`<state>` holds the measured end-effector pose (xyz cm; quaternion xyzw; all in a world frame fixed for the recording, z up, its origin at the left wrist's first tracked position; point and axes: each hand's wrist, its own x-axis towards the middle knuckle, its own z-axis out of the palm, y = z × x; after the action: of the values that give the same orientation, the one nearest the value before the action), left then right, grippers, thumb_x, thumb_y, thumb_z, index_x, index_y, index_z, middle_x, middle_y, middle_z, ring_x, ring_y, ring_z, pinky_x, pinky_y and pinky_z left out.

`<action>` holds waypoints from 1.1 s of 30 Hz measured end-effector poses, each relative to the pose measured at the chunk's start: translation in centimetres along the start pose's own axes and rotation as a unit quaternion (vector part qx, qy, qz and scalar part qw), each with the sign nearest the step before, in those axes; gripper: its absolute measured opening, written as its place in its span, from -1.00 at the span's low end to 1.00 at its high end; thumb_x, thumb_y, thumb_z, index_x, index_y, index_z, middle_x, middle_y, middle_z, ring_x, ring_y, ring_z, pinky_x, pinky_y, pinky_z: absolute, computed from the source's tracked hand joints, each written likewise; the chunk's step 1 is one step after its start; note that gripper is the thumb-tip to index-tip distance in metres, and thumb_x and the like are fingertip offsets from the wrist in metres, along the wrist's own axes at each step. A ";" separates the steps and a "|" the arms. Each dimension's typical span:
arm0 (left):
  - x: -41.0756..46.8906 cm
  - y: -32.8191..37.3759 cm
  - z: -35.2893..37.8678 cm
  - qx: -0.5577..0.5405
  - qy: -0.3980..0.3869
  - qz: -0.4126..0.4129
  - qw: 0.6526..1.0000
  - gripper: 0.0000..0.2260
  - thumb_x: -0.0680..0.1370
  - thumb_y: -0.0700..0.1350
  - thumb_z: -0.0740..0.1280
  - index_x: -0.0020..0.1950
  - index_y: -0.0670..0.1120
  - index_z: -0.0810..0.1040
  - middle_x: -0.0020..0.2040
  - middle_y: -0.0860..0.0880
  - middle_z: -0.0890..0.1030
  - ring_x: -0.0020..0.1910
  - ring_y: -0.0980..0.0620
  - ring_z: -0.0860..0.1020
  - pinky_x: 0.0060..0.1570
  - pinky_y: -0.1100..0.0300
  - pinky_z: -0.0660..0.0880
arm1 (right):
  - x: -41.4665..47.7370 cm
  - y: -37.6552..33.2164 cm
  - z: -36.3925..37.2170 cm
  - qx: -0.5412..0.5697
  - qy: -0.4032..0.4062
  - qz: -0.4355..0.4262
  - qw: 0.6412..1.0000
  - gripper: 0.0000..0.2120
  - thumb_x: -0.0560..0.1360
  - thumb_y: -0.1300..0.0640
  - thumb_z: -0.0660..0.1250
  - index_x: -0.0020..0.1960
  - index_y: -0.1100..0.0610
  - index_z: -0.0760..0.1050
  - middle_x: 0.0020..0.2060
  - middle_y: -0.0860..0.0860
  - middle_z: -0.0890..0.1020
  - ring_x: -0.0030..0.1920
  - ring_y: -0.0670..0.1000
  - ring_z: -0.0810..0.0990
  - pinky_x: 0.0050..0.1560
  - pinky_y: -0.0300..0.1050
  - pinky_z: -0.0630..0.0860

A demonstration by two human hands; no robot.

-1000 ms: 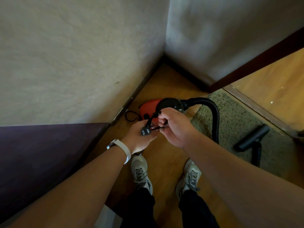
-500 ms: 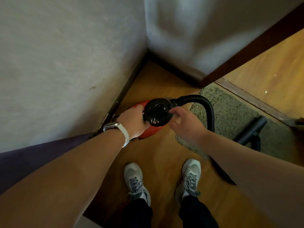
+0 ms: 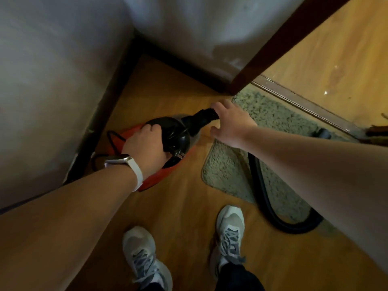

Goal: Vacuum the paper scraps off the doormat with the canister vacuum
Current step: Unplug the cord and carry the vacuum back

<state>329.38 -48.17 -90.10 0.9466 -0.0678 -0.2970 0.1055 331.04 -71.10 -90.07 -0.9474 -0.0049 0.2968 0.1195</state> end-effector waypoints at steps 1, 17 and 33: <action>0.3 0.1 0.3 0.004 0.001 -0.007 1.000 -0.62 0.48 0.02 0.41 0.20 -0.10 0.42 0.12 -0.13 0.51 0.08 -0.17 0.53 -0.03 -0.01 0.50 | 0.7 0.4 0.4 -0.009 -0.002 -0.001 1.000 -0.38 0.52 -0.07 0.35 0.50 0.01 0.23 0.34 0.04 0.39 0.37 0.16 0.36 0.35 0.12 0.35; 0.9 -1.2 2.3 0.039 0.069 0.052 0.995 -0.78 0.53 0.08 0.33 0.00 -0.06 0.46 -0.17 -0.08 0.54 -0.21 -0.17 0.55 -0.30 0.08 0.39 | 1.8 5.0 6.6 0.261 0.103 0.149 0.948 -0.81 0.45 0.19 0.36 -0.03 0.08 0.36 -0.22 -0.01 0.52 -0.28 0.01 0.53 -0.38 -0.15 0.36; 0.1 -1.1 2.2 -0.030 0.059 0.057 0.996 -0.53 0.50 0.29 0.27 0.13 -0.08 0.53 -0.04 -0.20 0.64 -0.05 -0.29 0.60 -0.04 -0.15 0.58 | -6.6 8.8 23.2 0.415 0.023 0.313 0.854 -0.63 0.48 0.06 0.40 0.25 0.04 0.41 -0.03 -0.02 0.59 -0.05 0.03 0.57 -0.11 -0.14 0.43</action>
<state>328.32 -47.46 -92.18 0.9535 -0.1061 -0.2361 0.1547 312.00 -75.02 -106.80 -0.7678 0.4180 0.2714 0.4026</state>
